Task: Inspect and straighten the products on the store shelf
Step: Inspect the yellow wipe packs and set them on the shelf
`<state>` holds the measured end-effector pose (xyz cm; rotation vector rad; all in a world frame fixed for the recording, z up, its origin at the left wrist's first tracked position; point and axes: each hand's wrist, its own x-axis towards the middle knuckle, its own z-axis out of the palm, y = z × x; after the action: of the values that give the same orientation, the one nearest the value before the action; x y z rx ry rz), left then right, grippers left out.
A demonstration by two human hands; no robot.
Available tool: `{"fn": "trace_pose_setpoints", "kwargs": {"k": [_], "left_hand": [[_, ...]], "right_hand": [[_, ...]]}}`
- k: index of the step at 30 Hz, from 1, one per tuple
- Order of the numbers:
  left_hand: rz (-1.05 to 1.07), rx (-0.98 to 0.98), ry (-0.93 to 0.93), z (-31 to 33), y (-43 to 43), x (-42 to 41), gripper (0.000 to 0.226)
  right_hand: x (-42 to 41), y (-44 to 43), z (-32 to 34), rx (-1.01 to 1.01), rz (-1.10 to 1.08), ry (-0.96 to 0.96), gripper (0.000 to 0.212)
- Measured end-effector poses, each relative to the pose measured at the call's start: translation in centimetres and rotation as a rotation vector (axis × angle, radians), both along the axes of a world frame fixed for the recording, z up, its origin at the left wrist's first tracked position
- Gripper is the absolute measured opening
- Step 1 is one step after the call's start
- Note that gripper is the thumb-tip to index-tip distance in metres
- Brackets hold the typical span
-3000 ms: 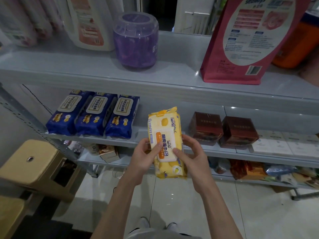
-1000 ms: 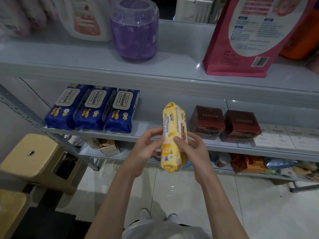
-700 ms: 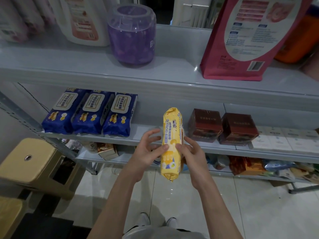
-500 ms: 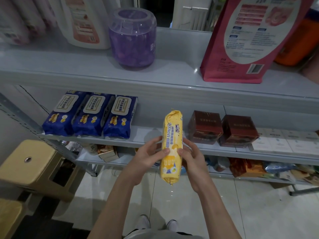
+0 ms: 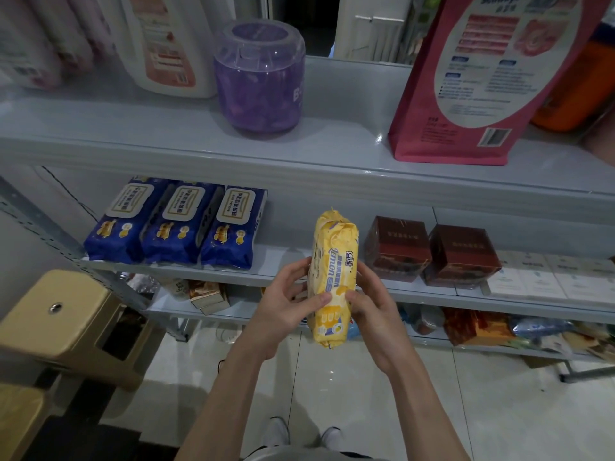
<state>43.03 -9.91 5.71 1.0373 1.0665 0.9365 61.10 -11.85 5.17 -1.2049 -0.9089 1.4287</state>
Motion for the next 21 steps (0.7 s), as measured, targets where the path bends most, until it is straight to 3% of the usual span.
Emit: {"fn": "trace_pose_setpoints", "kwargs": {"k": [13, 21], "left_hand": [[-0.006, -0.015, -0.071, 0.2, -0.1, 0.5, 0.063], [-0.015, -0.052, -0.048, 0.2, 0.3, 0.0, 0.069]], "right_hand": [[0.0, 0.0, 0.8, 0.021, -0.015, -0.025, 0.042], [0.3, 0.2, 1.0, 0.024, 0.037, 0.006, 0.055]]}}
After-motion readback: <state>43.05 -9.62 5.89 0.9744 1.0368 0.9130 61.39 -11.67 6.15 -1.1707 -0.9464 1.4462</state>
